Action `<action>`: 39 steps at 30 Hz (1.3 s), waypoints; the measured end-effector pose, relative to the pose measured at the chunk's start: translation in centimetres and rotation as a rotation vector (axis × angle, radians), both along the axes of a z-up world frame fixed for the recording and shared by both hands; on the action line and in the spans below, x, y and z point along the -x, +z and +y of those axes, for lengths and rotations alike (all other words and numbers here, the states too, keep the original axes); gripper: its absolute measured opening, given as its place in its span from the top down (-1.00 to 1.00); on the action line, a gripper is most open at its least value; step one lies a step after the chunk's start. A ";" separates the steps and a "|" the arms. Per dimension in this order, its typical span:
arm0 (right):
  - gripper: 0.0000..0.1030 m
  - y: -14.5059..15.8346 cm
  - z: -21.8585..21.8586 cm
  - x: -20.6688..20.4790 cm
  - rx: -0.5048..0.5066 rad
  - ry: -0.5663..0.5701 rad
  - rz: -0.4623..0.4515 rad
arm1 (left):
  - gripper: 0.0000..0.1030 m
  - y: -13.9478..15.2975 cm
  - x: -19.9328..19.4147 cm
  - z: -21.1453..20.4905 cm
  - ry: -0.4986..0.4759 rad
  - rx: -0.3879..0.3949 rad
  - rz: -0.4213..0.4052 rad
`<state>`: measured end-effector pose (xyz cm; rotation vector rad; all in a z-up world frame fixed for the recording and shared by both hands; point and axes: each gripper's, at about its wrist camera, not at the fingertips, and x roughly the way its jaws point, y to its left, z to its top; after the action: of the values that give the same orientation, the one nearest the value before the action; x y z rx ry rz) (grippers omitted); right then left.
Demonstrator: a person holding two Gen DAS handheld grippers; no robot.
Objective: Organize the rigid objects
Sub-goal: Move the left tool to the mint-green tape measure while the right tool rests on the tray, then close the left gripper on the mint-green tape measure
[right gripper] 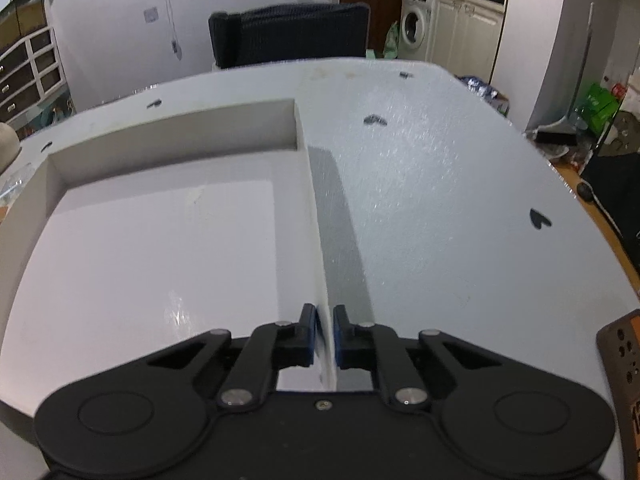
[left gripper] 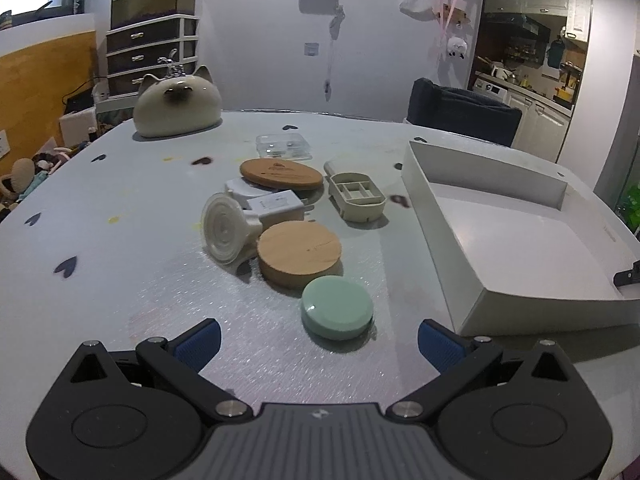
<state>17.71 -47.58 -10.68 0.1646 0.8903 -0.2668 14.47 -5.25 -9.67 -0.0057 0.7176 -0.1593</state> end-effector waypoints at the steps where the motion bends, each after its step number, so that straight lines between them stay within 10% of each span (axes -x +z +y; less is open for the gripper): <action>1: 0.81 0.1 0.0 -0.1 -0.001 0.004 0.007 | -1.00 -0.1 -0.2 -0.1 -0.005 0.005 0.002; 12: 0.85 0.0 -0.5 -0.3 -0.028 0.025 0.018 | -0.94 -1.3 -2.3 -0.2 0.017 0.054 0.010; 24: 0.86 -0.1 -0.7 -0.1 -0.042 0.014 0.007 | -0.02 -2.2 -3.9 -2.5 -0.027 -0.062 0.010; 39: 0.87 -0.1 -1.0 0.1 -0.051 0.023 -0.002 | -0.01 3.6 -5.4 -5.4 -0.215 0.123 -0.065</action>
<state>17.65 -48.53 -10.81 0.2013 0.8970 -0.2228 19.85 -10.70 -6.06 -0.0411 0.6420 -0.4072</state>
